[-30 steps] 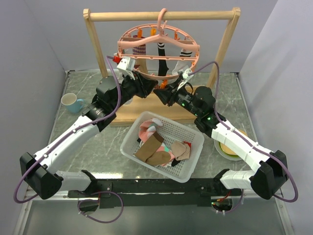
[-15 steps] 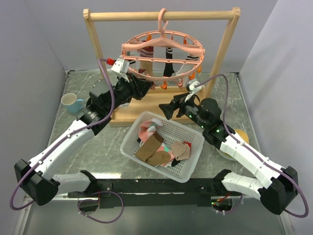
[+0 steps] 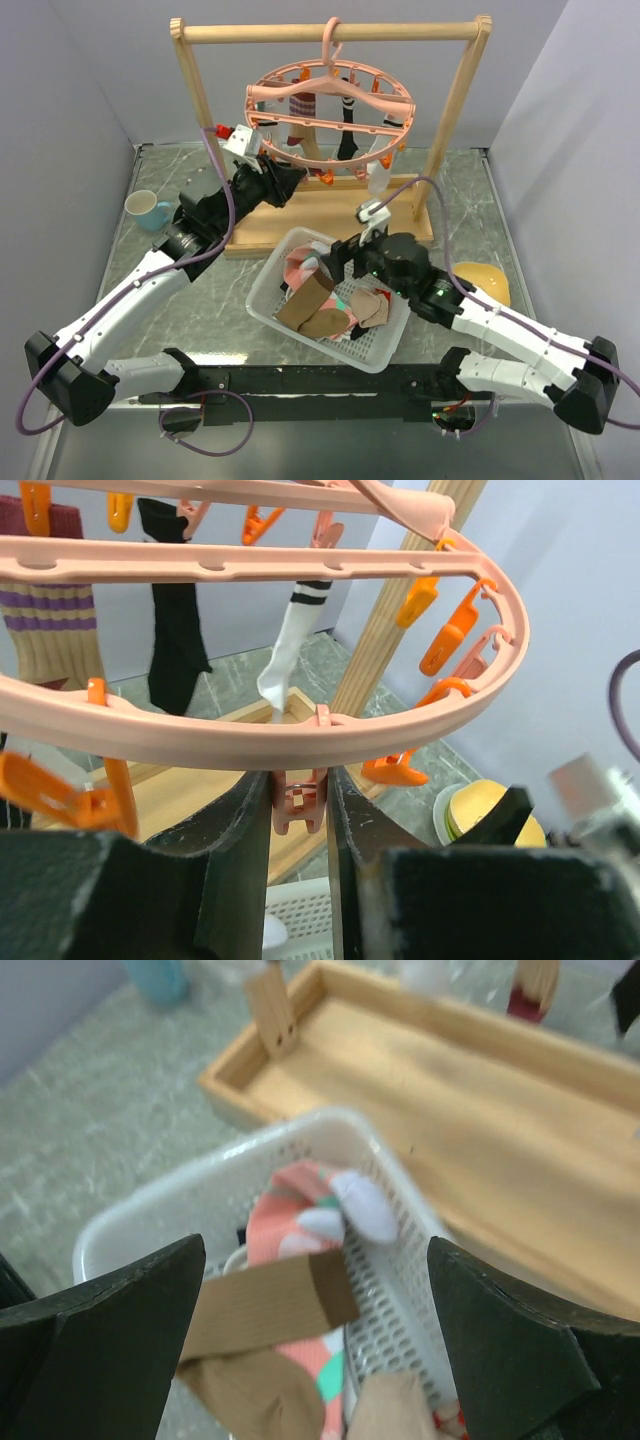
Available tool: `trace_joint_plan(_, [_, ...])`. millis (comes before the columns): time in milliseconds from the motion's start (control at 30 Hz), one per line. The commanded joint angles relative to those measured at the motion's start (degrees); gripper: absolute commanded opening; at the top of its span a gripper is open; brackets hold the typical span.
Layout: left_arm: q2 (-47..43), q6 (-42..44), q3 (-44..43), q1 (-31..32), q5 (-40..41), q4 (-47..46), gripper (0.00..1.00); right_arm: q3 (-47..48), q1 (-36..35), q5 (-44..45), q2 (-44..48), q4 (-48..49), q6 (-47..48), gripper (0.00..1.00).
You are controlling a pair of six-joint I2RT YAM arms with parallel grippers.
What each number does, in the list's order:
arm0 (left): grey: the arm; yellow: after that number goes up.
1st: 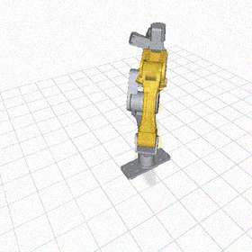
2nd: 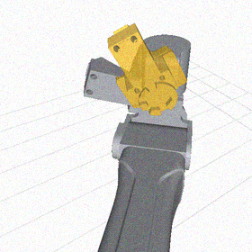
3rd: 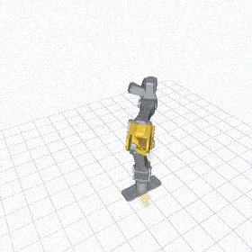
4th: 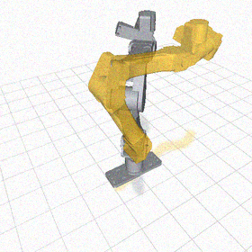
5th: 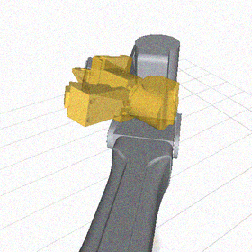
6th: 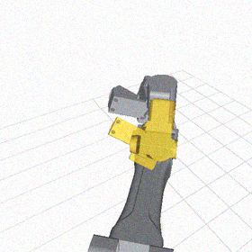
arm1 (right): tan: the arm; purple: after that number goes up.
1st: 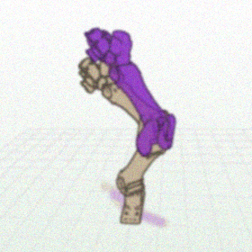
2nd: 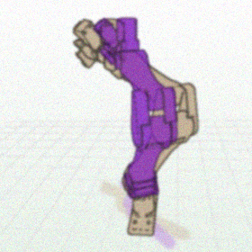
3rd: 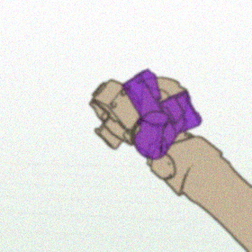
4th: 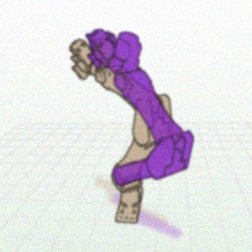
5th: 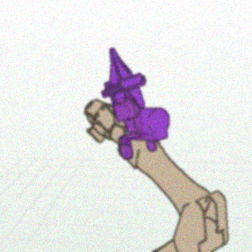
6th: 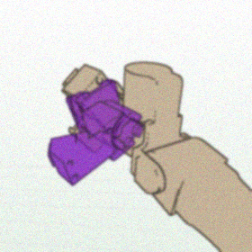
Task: Clip the socks to the hanger
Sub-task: Open the clamp at the hanger, then pick up the sock from the bin.
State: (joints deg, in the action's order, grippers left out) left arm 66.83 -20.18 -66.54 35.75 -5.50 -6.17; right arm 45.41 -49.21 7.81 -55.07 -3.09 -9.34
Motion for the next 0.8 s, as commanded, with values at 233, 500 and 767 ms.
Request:
trace_joint_plan(233, [0.24,5.68,-3.33,3.19,-0.92,3.54,0.01,3.56,-9.06,17.16,-12.08,-6.85,-6.92,1.00])
trace_joint_plan(500, [0.93,6.65,-2.98,3.98,-2.50,3.89,0.01,-0.93,-9.06,12.75,-16.29,-4.99,-12.96,0.88])
trace_joint_plan(767, [2.78,7.00,-3.15,4.24,-2.94,3.80,0.01,-10.42,-4.94,2.67,-18.67,6.07,-21.59,0.77])
